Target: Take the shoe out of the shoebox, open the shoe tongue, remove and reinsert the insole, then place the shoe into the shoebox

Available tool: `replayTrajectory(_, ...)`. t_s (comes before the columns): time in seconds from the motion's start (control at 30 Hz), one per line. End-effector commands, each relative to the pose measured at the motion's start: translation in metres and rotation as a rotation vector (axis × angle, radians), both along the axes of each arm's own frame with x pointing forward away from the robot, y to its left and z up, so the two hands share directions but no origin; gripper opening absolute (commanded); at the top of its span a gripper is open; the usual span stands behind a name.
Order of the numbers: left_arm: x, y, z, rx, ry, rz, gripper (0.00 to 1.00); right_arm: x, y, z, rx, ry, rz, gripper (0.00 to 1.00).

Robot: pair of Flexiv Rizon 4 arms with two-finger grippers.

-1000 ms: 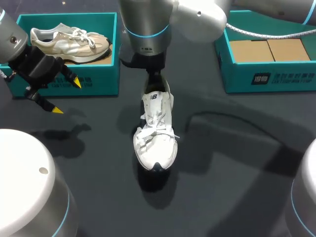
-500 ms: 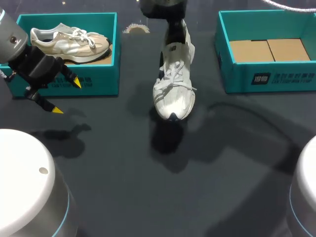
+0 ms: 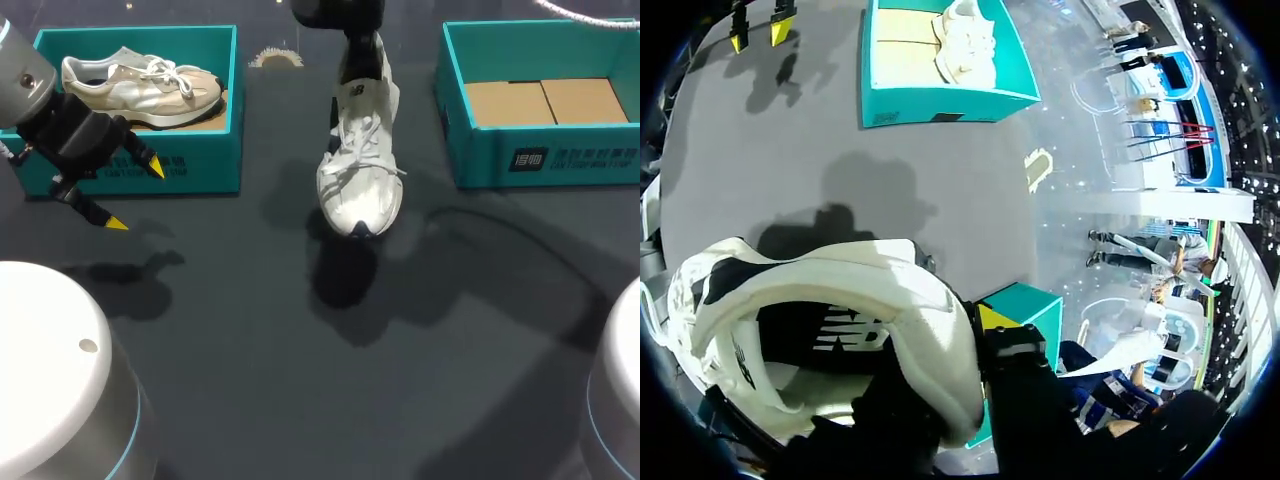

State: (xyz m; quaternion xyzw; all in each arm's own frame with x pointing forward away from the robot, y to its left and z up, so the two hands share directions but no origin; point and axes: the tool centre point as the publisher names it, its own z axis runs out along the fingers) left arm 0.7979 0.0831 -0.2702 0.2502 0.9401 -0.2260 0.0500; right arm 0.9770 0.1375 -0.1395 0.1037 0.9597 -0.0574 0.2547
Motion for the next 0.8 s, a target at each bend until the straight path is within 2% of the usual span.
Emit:
replayTrajectory(0.03,-0.001,0.000,0.000,0.002,-0.002,0.000,1.00,0.031,-0.022,0.027,-0.025,-0.067,-0.045,0.00)
replayTrajectory(0.13,-0.001,0.000,0.000,0.002,-0.002,0.000,1.00,0.057,-0.045,0.038,-0.055,-0.090,-0.068,0.00)
replayTrajectory(0.27,-0.001,0.000,0.000,0.002,-0.002,0.000,1.00,0.082,-0.078,0.044,-0.005,-0.077,-0.079,0.00)
replayTrajectory(0.77,-0.001,0.000,0.000,0.002,-0.002,0.000,1.00,0.082,-0.078,0.044,-0.005,-0.077,-0.079,0.00)
replayTrajectory(0.8,-0.001,0.000,0.000,0.002,-0.002,0.000,1.00,0.091,-0.083,0.047,0.008,-0.080,-0.088,0.00)
